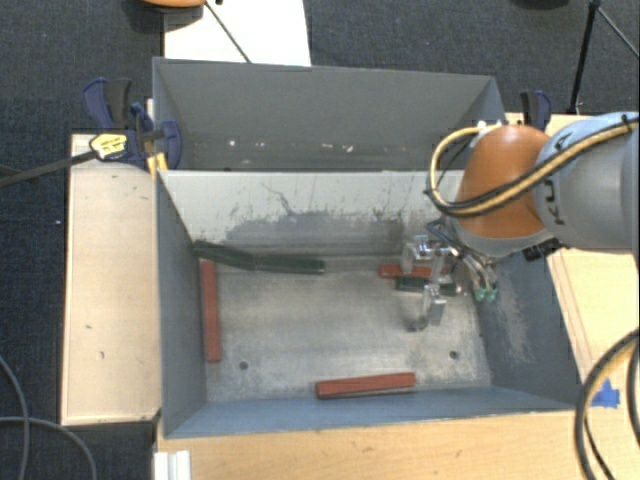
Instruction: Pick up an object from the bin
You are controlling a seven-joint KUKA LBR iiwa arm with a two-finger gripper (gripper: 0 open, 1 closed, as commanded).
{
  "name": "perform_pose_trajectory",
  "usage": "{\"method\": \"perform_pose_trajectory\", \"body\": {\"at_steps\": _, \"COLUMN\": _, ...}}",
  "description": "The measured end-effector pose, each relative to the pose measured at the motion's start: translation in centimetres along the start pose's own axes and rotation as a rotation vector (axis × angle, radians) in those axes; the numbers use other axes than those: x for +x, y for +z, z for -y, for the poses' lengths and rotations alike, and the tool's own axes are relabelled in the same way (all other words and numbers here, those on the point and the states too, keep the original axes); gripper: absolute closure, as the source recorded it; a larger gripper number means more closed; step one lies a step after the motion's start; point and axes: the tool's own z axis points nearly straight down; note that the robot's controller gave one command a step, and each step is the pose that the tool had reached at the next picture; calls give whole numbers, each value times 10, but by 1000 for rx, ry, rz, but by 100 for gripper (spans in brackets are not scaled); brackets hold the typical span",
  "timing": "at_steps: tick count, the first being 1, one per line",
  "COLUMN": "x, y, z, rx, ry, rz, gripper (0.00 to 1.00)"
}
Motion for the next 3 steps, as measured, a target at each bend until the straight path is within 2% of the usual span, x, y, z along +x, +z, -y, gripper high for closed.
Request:
{"method": "perform_pose_trajectory", "body": {"at_steps": 1, "x": -1, "y": -2, "z": 0, "rx": 1, "ry": -4, "rz": 3, "gripper": 100}}
{"method": "perform_pose_trajectory", "body": {"at_steps": 2, "x": 0, "y": 0, "z": 0, "rx": 0, "ry": -6, "rz": 0, "gripper": 0}}
{"method": "perform_pose_trajectory", "body": {"at_steps": 3, "x": 0, "y": 0, "z": 0, "rx": 0, "ry": -6, "rz": 0, "gripper": 0}}
